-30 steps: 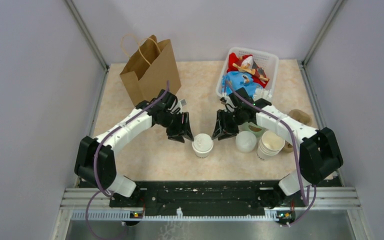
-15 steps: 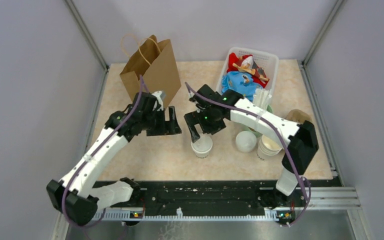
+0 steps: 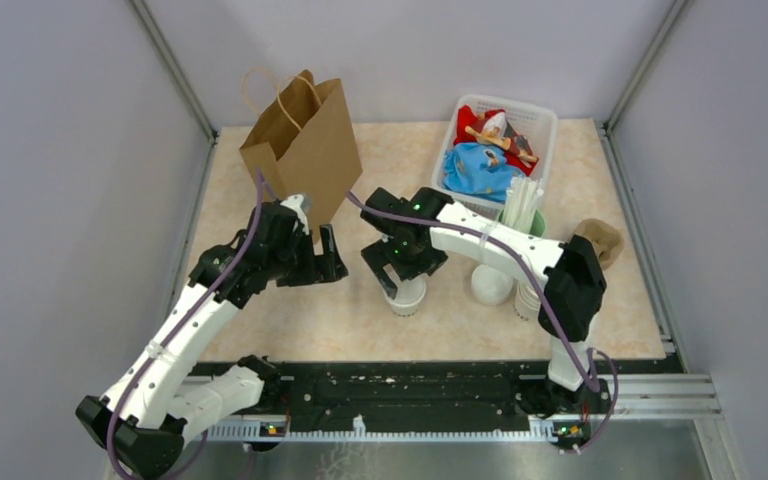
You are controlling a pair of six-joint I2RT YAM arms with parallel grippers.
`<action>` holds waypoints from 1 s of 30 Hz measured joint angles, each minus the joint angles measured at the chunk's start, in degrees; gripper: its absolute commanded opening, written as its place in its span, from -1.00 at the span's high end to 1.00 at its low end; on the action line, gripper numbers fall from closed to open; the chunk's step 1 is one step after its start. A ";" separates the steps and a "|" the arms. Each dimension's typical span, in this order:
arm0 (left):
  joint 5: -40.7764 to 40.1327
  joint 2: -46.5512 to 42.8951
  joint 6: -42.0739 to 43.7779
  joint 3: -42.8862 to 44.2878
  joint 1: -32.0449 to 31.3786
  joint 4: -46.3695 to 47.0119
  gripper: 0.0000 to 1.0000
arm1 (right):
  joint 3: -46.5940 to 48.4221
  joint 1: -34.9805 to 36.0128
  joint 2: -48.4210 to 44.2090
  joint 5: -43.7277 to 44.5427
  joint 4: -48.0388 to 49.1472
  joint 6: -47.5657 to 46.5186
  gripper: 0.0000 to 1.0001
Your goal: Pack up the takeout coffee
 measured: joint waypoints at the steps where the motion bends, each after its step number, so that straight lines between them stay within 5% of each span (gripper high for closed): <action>1: 0.00 0.00 0.00 0.00 0.00 -0.02 -0.83 | 0.42 0.20 0.17 0.22 -0.66 0.00 -0.91; 22: 0.00 0.79 1.44 -0.15 0.00 -0.11 -0.86 | 5.33 2.56 2.47 2.19 -1.90 0.61 -0.90; 30: -0.02 0.76 1.60 -0.15 0.00 -0.13 -0.86 | 2.34 2.56 2.75 2.95 -1.42 1.07 -0.75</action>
